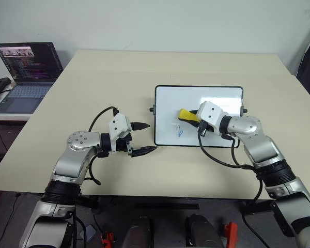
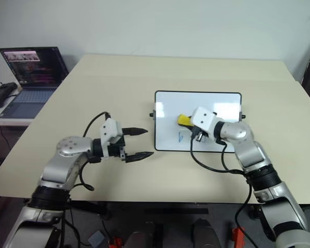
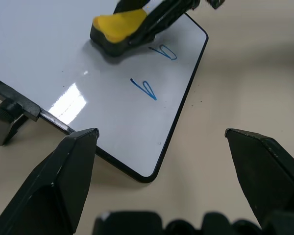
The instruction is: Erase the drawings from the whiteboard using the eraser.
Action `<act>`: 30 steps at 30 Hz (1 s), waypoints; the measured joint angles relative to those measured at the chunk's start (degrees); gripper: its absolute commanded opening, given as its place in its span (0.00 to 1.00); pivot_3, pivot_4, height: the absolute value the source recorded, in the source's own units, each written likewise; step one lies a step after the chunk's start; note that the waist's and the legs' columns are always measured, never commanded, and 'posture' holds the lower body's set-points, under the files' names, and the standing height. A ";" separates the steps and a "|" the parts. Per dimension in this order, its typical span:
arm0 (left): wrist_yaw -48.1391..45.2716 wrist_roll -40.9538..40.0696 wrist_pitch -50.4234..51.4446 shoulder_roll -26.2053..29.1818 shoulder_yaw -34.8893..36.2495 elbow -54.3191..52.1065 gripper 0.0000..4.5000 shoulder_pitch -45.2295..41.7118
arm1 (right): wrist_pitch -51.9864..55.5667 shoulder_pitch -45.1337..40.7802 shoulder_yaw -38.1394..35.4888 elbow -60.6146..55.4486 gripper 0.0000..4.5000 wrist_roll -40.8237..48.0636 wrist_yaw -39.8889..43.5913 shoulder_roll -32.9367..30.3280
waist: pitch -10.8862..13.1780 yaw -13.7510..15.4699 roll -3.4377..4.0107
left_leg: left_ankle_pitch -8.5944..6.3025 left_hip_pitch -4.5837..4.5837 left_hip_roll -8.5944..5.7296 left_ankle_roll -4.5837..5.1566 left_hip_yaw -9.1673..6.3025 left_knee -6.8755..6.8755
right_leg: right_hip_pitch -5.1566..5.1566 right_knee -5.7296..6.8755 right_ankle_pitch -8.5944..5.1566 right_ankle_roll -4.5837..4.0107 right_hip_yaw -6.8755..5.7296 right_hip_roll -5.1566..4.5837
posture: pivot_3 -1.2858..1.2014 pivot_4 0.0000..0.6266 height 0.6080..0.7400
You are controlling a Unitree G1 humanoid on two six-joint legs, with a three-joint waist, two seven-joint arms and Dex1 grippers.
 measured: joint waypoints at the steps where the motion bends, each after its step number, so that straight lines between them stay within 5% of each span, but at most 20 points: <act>1: 0.00 0.00 0.00 0.02 0.01 0.00 1.00 0.02 | -0.77 -0.09 0.08 0.85 0.22 -0.44 -0.05 0.40 | 0.00 0.00 0.00 | 0.00 0.00 0.00 0.00 0.00 0.00 | 0.00 0.00 0.00 0.00 0.00 0.00 | 0.52 0.24 1.00; 13: 0.19 -0.03 0.25 0.04 0.00 -0.03 1.00 0.07 | -9.42 -2.41 2.73 9.71 0.22 -5.95 -2.61 3.37 | -0.02 -0.17 0.00 | 0.06 0.55 0.03 0.02 0.04 0.03 | 0.40 0.16 -0.03 -0.03 0.03 0.04 | 0.52 0.24 1.00; 30: 0.55 -0.10 0.36 0.00 0.01 -0.12 1.00 0.05 | -13.26 6.39 7.75 10.00 0.22 -6.56 0.03 3.70 | -0.46 -0.07 -0.39 | 0.05 2.04 0.26 0.01 -0.14 0.00 | 1.91 0.16 -0.52 -0.30 0.08 -0.09 | 0.52 0.24 1.00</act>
